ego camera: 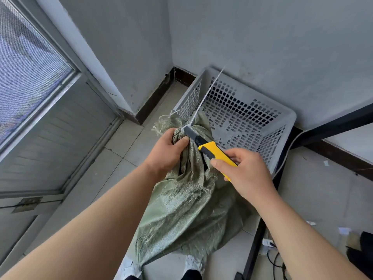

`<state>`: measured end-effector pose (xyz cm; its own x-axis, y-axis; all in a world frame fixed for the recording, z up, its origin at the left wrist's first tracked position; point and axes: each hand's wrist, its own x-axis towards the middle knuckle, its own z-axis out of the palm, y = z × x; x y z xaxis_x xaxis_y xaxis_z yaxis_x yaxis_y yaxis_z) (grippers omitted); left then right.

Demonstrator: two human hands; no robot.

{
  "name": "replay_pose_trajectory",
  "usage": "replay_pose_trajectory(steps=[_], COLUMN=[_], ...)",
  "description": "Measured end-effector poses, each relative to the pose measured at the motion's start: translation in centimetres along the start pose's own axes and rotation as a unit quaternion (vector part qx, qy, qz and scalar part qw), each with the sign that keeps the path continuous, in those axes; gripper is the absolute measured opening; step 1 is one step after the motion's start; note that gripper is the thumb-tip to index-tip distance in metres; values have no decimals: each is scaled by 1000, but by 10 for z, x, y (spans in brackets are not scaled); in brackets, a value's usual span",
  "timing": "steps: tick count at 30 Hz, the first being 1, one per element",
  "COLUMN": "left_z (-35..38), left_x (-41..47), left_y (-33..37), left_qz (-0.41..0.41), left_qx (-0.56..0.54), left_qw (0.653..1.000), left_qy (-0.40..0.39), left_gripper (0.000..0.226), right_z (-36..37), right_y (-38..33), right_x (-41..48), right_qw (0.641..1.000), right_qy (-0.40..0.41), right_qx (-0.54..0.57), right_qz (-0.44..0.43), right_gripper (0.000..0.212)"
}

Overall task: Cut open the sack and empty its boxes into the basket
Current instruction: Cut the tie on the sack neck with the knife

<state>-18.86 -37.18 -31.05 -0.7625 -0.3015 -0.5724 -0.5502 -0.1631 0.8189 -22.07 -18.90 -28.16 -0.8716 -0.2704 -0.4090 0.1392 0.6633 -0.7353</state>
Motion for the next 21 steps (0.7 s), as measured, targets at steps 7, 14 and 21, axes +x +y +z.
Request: replay_pose_trajectory(steps=[7, 14, 21], left_z=[-1, 13, 9], left_x=[4, 10, 11], left_y=[-3, -5, -17], left_qz=[40, 102, 85], left_qx=[37, 288, 383], left_qw=[998, 947, 912], left_qy=[43, 102, 122], left_gripper=[7, 13, 12], right_z=[-2, 2, 2], right_y=[-4, -19, -22], right_x=[-5, -18, -2], right_qw=[1000, 934, 926], right_qy=[15, 97, 51], right_qx=[-10, -336, -360], right_qz=[7, -70, -102], right_gripper=[29, 45, 36])
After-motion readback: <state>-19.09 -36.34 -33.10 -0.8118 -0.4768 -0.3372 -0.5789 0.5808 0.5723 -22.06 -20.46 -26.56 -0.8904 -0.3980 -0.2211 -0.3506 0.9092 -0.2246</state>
